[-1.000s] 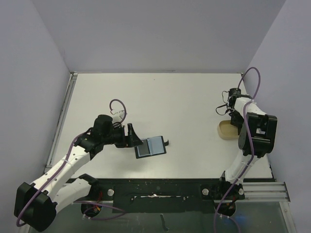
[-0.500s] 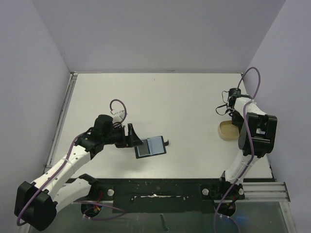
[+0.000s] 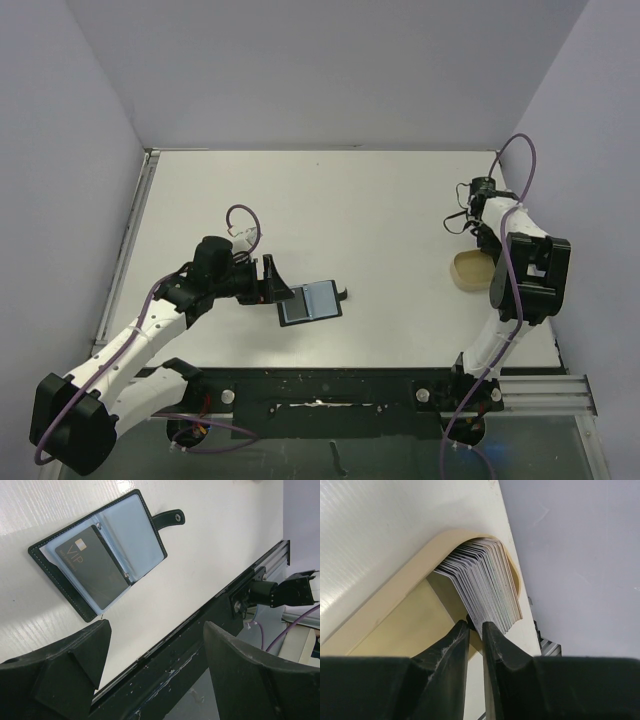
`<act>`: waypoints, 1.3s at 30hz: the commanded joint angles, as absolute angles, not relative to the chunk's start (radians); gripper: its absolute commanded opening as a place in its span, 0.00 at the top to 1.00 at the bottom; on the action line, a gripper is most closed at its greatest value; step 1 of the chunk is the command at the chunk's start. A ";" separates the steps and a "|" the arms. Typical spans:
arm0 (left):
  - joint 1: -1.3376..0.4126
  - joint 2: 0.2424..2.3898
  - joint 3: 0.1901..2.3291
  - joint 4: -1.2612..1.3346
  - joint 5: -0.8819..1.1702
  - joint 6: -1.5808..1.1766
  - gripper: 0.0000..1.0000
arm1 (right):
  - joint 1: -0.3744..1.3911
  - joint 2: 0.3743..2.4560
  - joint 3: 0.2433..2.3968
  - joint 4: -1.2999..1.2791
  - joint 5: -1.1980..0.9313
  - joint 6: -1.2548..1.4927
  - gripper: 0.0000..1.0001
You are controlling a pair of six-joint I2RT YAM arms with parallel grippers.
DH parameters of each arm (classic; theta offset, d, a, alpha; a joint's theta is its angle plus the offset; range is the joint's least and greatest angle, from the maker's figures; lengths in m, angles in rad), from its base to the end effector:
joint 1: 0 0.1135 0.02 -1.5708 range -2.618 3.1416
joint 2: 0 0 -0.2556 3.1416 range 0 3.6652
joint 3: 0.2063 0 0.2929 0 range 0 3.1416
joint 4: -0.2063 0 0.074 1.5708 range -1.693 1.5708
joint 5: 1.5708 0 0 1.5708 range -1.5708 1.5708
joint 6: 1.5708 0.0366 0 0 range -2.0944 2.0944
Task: Put the credit cards into the card holder
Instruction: Pick up the credit card from the storage box.
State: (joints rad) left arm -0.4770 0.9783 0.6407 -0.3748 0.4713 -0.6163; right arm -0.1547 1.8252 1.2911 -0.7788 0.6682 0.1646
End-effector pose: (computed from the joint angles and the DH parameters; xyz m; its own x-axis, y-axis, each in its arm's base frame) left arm 0.2130 -0.1288 0.2175 -0.8867 -0.1214 -0.4460 0.2473 0.6906 -0.6796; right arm 0.3797 -0.0822 0.1672 -0.8971 0.2701 -0.3498 0.4299 0.7166 -0.5492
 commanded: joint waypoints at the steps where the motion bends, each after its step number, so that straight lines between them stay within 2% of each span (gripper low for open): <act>1: -0.480 0.970 0.686 -0.360 0.474 -0.602 0.26 | -0.135 1.770 1.350 -0.794 0.716 0.164 0.85; 5: -0.480 0.965 0.682 -0.350 0.474 -0.604 0.26 | -0.116 1.751 1.352 -0.796 0.711 0.166 0.90; 9: -0.477 0.969 0.682 -0.349 0.477 -0.604 0.26 | -0.108 1.728 1.353 -0.808 0.634 0.171 1.00; 17: -0.459 0.972 0.679 -0.337 0.500 -0.601 0.25 | 0.020 1.645 1.359 -0.897 0.498 0.249 1.00; 24: -0.459 0.930 0.678 -0.351 0.446 -0.608 0.26 | 0.148 1.470 1.344 -0.920 0.398 0.347 1.00; 34: -0.458 0.885 0.661 -0.269 0.465 -0.760 0.32 | 0.403 1.173 1.117 -0.593 0.087 0.521 1.00; 39: -0.457 0.843 0.573 -0.053 0.543 -0.960 0.37 | 0.503 1.078 1.034 -0.423 -0.079 0.570 1.00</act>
State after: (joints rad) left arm -0.4629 0.8856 0.6159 -0.2768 0.4633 -0.7895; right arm 0.4549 1.1477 1.0721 -0.6373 0.0921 0.4965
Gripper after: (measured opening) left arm 0.644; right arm 0.025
